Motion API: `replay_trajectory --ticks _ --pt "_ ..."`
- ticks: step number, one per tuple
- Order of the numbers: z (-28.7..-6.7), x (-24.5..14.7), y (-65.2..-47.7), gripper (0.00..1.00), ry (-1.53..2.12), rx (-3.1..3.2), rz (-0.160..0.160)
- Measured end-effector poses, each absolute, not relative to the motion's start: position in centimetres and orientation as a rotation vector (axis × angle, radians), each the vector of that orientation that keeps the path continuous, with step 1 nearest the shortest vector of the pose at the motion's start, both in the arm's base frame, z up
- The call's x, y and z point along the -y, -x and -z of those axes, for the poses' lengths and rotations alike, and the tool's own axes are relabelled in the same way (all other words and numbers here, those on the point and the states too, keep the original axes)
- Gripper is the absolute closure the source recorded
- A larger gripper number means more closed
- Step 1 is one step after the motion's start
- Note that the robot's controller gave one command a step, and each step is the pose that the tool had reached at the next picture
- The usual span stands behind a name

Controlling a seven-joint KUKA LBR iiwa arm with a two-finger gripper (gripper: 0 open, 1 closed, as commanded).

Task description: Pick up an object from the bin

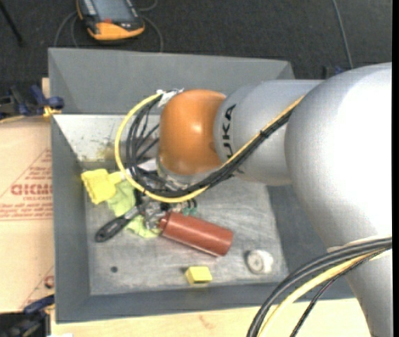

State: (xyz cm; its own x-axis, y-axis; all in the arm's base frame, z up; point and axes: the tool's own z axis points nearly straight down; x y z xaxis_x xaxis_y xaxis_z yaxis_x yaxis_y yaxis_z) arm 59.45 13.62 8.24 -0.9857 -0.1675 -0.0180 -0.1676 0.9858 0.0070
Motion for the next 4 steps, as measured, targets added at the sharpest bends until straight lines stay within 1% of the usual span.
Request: replay_trajectory --ticks 1,2,3,4 --pt "-8.2 -13.6 -59.5 1.0 0.261 -3.113 -0.013" --pt "-12.0 -13.5 -59.2 1.0 0.258 -3.133 -0.004" --pt "-13.1 -12.1 -58.9 1.0 0.277 -3.115 -0.003" --pt "-14.8 -12.1 -58.4 1.0 0.231 -3.135 -0.003"
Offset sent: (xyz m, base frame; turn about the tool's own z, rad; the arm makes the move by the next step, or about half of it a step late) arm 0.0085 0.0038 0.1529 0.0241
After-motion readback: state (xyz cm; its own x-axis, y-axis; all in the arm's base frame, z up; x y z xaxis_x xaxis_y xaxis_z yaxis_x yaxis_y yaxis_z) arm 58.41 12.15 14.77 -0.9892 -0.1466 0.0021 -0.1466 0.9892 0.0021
